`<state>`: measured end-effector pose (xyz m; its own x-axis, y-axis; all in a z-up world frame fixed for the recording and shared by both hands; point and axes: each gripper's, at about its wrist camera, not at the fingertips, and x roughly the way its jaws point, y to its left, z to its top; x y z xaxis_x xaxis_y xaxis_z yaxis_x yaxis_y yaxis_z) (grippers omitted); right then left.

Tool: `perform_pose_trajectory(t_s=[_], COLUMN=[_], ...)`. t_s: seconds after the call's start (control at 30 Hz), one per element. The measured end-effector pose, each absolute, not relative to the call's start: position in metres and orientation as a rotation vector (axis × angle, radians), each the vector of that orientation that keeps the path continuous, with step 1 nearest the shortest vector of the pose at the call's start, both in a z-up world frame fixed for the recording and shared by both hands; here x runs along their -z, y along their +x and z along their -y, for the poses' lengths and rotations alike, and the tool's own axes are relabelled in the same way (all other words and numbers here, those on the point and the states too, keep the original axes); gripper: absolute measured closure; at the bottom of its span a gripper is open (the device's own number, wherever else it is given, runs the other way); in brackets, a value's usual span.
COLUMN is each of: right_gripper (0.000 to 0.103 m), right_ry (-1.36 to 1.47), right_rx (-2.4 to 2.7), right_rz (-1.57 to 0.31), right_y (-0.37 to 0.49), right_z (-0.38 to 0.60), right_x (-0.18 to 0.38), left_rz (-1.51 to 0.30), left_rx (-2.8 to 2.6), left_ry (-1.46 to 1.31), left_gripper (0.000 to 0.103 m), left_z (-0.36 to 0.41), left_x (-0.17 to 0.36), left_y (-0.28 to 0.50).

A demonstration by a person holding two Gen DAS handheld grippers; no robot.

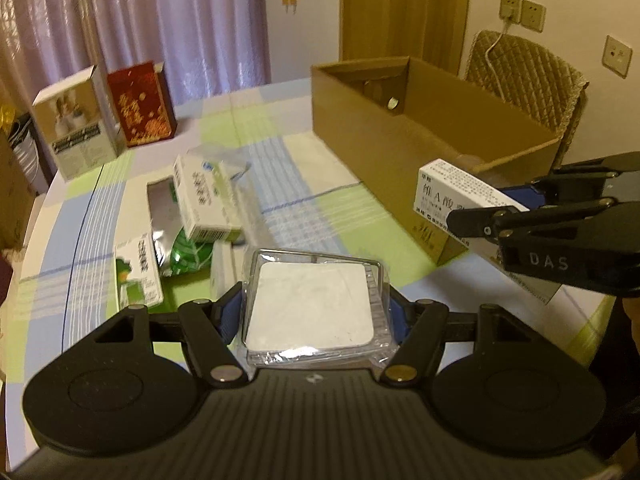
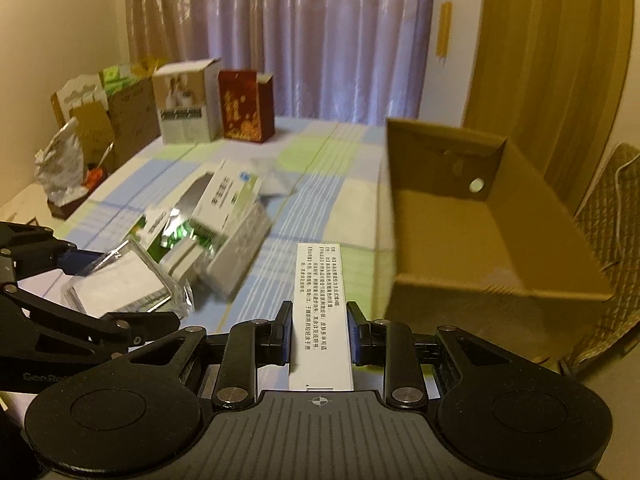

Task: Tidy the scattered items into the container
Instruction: 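Carry the pad packet and white box over the cardboard box with both tools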

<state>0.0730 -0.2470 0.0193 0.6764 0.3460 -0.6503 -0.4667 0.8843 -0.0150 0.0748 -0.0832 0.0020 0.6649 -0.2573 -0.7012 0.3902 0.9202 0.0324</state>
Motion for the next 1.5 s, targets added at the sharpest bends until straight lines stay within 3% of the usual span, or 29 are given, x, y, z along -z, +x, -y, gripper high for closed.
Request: perform_pose_trajectory(t_s=[0.4, 0.83, 1.5], right_gripper=[0.074, 0.074, 0.074], right_ry=[-0.163, -0.147, -0.082], right_rx=[-0.389, -0.288, -0.247], right_rz=[-0.56, -0.525, -0.587], right_y=[0.089, 0.142, 0.185], right_z=[0.294, 0.348, 0.379], right_x=[-0.067, -0.076, -0.053], left_rz=[-0.668, -0.574, -0.616], left_rx=[0.43, 0.541, 0.626], left_ry=[0.206, 0.222, 0.259], left_gripper=[0.038, 0.038, 0.038], left_z=[0.131, 0.203, 0.245], left_x=[-0.041, -0.073, -0.039], left_y=[0.088, 0.133, 0.181])
